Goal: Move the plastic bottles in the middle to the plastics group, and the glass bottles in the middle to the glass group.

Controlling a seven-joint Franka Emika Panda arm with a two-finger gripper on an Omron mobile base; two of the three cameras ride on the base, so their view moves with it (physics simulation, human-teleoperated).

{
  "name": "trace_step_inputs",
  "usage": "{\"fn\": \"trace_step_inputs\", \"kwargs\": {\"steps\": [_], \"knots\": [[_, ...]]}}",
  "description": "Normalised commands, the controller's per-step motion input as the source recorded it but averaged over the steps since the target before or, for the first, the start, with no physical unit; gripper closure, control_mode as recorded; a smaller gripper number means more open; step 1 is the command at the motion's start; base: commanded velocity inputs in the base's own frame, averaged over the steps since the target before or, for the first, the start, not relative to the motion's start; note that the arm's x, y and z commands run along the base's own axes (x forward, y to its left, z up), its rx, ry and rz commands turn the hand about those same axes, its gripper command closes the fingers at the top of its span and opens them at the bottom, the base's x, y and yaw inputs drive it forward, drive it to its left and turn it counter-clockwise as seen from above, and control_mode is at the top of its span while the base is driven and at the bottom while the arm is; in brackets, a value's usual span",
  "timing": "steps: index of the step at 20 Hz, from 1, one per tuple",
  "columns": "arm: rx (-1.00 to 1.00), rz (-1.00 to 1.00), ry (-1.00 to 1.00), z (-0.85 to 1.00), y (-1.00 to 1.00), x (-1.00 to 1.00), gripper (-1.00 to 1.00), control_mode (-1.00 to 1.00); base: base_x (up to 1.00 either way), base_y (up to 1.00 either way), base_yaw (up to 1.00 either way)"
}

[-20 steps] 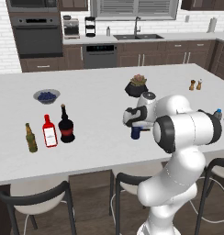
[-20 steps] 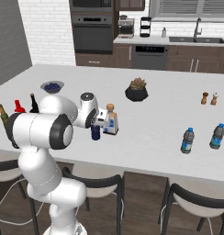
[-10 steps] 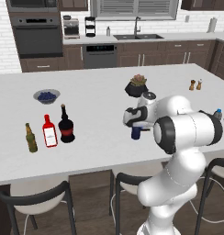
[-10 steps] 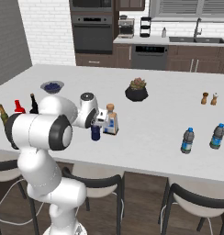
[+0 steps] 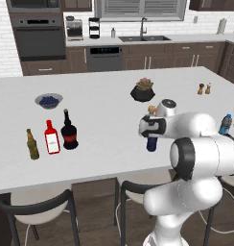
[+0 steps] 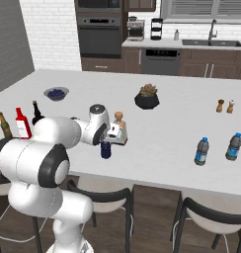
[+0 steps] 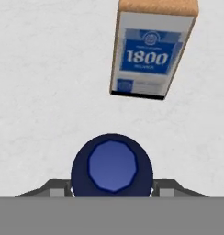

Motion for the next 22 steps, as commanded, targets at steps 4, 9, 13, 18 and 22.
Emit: {"fn": "trace_step_inputs", "kwargs": {"steps": [4,9,13,18,22], "knots": [[0.00,-0.12,0.08,0.31,-0.66,-0.05,1.00,-1.00,0.00,0.00,0.00],[0.01,-0.19,0.08,0.25,-0.89,0.00,1.00,-1.00,0.00,0.00,0.00],[0.00,-0.24,0.05,0.04,-1.00,0.00,1.00,-1.00,0.00,0.00,0.00],[0.00,-0.25,0.04,0.00,-0.98,0.00,1.00,-1.00,0.00,0.00,0.00],[0.01,-0.20,0.01,0.00,-0.70,0.01,1.00,-1.00,0.00,0.00,0.00]]}}
